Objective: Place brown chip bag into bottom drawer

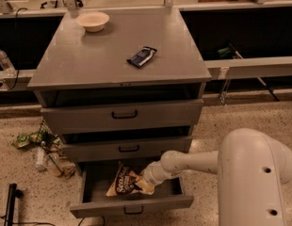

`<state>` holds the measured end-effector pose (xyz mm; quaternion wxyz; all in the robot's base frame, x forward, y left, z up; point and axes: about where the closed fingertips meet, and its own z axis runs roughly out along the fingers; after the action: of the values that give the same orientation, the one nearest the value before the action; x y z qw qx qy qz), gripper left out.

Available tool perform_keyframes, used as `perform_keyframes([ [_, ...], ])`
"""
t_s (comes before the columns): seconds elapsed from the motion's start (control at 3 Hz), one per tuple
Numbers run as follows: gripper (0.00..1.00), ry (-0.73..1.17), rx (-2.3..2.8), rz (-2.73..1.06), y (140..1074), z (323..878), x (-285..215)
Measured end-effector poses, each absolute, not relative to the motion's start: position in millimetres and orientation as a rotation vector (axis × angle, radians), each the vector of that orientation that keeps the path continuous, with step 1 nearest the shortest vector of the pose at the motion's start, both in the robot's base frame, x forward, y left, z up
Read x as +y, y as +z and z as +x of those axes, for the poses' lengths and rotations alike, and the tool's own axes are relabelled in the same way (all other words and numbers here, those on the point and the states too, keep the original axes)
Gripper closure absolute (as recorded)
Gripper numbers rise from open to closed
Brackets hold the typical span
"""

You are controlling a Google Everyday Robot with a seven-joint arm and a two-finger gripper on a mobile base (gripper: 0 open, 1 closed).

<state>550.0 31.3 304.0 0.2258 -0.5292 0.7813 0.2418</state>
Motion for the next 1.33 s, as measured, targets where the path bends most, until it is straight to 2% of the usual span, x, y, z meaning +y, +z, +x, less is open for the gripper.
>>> perform_keyframes([
  [0.33,0.84,0.675,2.152,-1.434,292,562,29],
  [1.33,0.14,0.673,2.117,-1.380,325,564,24],
])
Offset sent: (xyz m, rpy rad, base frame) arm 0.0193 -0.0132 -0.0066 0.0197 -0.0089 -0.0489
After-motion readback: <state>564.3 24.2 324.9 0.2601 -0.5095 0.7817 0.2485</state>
